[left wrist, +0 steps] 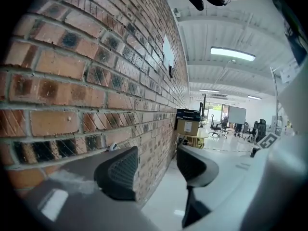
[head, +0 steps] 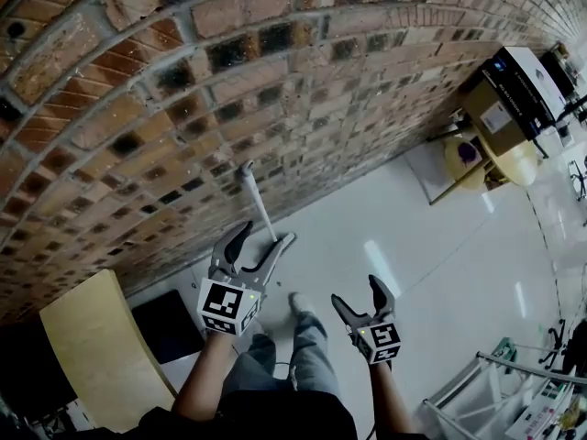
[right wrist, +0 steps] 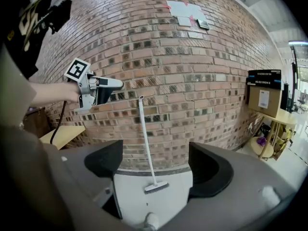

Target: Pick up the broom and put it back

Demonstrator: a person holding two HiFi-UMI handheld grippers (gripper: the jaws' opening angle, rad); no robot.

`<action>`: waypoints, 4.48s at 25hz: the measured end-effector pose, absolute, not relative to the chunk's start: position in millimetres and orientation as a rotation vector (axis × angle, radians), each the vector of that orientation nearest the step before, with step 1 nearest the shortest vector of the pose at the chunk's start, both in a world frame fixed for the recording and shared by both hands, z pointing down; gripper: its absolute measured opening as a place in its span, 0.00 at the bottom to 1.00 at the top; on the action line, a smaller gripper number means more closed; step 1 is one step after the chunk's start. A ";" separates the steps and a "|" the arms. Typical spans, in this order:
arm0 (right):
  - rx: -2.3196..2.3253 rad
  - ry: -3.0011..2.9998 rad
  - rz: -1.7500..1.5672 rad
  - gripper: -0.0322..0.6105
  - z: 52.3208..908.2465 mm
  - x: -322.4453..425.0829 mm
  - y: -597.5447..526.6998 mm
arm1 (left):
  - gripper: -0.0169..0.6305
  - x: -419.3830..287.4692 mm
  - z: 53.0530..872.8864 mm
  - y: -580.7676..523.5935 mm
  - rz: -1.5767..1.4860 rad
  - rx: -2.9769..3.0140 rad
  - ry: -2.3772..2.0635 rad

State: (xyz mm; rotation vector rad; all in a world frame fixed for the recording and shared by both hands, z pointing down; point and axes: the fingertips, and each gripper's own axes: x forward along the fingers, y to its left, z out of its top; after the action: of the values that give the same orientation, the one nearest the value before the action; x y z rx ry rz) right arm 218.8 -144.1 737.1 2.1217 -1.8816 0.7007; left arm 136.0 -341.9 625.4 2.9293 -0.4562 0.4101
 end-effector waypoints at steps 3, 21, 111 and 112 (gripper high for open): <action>2.087 -1.924 0.733 0.72 754.8 209.1 -167.8 | 0.42 124.0 627.4 -347.5 0.421 2.921 -0.486; 1.767 -2.170 0.699 0.66 812.3 163.7 -413.0 | 0.42 37.7 621.9 -389.3 0.446 2.791 -0.846; 2.038 -2.577 -0.046 0.19 356.6 43.3 -315.1 | 0.41 -138.5 370.5 -352.0 -0.057 2.790 -1.571; 2.039 -2.564 -0.030 0.19 361.8 44.1 -315.8 | 0.41 -137.2 372.4 -352.0 -0.049 2.790 -1.563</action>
State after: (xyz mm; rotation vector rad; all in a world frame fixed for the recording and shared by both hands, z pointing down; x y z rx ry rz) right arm 44.1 -315.8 361.8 2.0386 -2.5639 -0.0299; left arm -137.2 -352.0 372.4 2.7898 -1.5632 -0.0493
